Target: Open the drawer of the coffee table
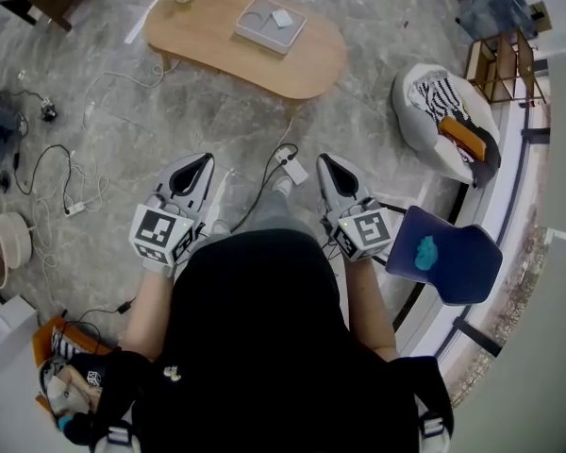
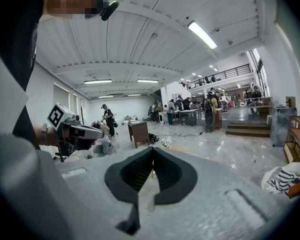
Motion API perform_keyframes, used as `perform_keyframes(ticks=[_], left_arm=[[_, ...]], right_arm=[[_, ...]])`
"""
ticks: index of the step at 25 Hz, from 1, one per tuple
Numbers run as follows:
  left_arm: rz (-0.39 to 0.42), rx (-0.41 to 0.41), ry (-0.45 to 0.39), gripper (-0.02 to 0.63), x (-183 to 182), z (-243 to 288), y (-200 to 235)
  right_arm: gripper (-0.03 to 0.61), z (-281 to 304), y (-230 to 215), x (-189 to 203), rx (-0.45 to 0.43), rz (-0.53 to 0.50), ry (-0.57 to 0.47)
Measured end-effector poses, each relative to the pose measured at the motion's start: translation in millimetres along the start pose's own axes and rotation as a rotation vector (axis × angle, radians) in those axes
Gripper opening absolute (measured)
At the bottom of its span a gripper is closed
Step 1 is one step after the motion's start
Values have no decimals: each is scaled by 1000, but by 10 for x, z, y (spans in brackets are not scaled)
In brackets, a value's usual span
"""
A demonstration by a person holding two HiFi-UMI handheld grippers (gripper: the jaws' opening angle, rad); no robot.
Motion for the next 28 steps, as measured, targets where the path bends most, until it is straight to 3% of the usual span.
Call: perform_keyframes(ticks=[13, 20, 28], left_arm=[[39, -107, 53, 14, -382, 1243, -91], [13, -149, 99, 14, -383, 1458, 72], [11, -113, 135, 14, -374, 1655, 625]], right_arm=[[-2, 309, -1572, -161, -87, 0, 3], [-2, 554, -1819, -118, -110, -2, 24], [0, 977, -1819, -82, -70, 31, 79]])
Point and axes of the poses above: the fingertips, and each gripper's own axes: z forward along the fingers, y to its left, x out of its underside, the point moved 9 cm from there along -z, backward along the fingers, and after that the axes turned 1 degree about z, right-handed, at the moved point
